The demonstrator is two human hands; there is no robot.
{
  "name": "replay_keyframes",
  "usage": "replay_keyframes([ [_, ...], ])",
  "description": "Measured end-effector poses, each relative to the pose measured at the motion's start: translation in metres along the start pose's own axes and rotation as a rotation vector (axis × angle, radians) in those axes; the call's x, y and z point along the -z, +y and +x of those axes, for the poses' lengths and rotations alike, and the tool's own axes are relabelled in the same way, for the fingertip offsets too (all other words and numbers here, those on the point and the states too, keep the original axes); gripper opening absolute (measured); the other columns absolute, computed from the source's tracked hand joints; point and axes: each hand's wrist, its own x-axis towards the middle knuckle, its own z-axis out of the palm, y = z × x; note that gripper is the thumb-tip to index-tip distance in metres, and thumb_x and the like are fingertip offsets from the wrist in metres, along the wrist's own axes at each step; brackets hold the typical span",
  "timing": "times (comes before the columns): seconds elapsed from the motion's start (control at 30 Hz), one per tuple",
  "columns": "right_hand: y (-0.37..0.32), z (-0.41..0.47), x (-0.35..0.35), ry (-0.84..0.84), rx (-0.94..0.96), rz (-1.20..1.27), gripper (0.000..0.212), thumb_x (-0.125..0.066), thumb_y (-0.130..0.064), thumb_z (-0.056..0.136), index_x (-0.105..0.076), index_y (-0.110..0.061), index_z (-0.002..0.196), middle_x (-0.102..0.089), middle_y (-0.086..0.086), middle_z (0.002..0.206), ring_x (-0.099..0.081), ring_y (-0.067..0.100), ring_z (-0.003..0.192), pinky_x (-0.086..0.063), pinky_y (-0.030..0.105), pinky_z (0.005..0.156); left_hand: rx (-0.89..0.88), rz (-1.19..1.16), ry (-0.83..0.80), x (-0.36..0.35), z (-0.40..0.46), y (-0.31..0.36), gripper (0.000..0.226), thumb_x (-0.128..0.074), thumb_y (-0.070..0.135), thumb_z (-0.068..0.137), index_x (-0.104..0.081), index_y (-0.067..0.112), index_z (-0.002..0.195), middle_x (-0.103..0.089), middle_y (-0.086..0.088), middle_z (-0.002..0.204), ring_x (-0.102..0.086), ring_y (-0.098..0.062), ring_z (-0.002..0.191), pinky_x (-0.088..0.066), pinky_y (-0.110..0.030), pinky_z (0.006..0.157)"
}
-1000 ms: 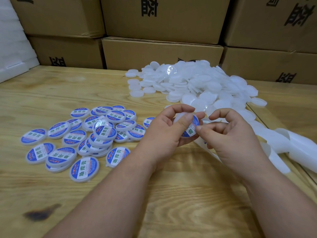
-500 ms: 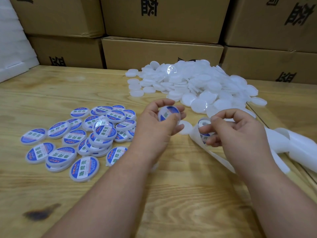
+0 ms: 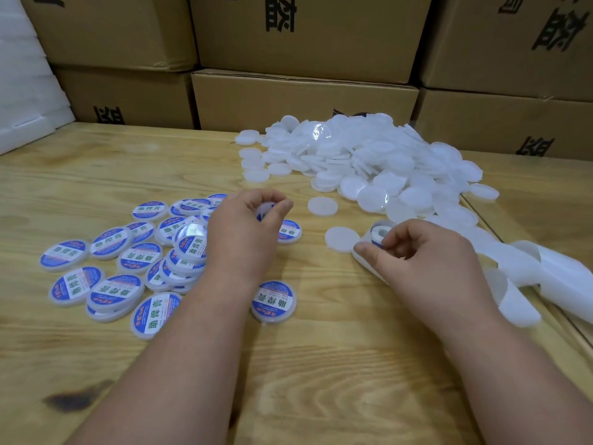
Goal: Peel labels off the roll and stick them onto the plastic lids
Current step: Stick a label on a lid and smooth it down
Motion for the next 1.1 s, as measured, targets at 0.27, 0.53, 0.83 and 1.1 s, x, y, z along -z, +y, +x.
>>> replay_keyframes([
  [0.27,0.006,0.003,-0.003,-0.122,0.0,-0.05,0.02,-0.083,-0.046,0.077,-0.067,-0.035,0.081,-0.066,-0.027,0.071,-0.061,-0.007,0.072,-0.043,0.025,0.06,0.009,0.395,-0.06,0.01,0.008,-0.004,0.019,-0.077,0.055,0.08,-0.072,0.04,0.091,-0.068,0.019,0.084,-0.066,-0.007,0.088,-0.054,-0.039,0.084],
  [0.53,0.009,0.004,0.003,-0.237,0.034,-0.068,0.011,-0.064,-0.032,0.082,-0.06,-0.036,0.091,-0.063,-0.013,0.062,-0.058,-0.001,0.061,-0.04,0.023,0.054,-0.322,0.373,-0.087,-0.019,-0.016,0.009,0.017,-0.068,0.037,0.092,-0.072,0.035,0.108,-0.064,0.012,0.111,-0.051,-0.012,0.109,-0.036,-0.027,0.096],
  [0.83,0.007,0.005,0.006,-0.253,-0.008,-0.037,0.011,-0.061,-0.028,0.085,-0.071,-0.031,0.081,-0.056,-0.02,0.049,-0.053,-0.002,0.049,-0.033,0.018,0.048,-0.186,0.143,-0.552,-0.06,-0.057,0.013,0.047,-0.058,0.021,0.097,-0.048,0.044,0.138,-0.064,0.018,0.129,-0.06,0.011,0.105,-0.049,-0.017,0.095],
  [1.1,0.008,0.007,0.005,-0.113,-0.092,-0.033,0.04,-0.063,-0.051,0.088,-0.069,-0.019,0.064,-0.066,-0.006,0.058,-0.06,0.008,0.056,-0.045,0.032,0.055,-0.123,0.032,-0.612,-0.065,-0.067,0.016,0.054,-0.05,0.013,0.094,-0.045,0.048,0.134,-0.074,0.018,0.11,-0.065,0.004,0.1,-0.046,-0.008,0.083],
])
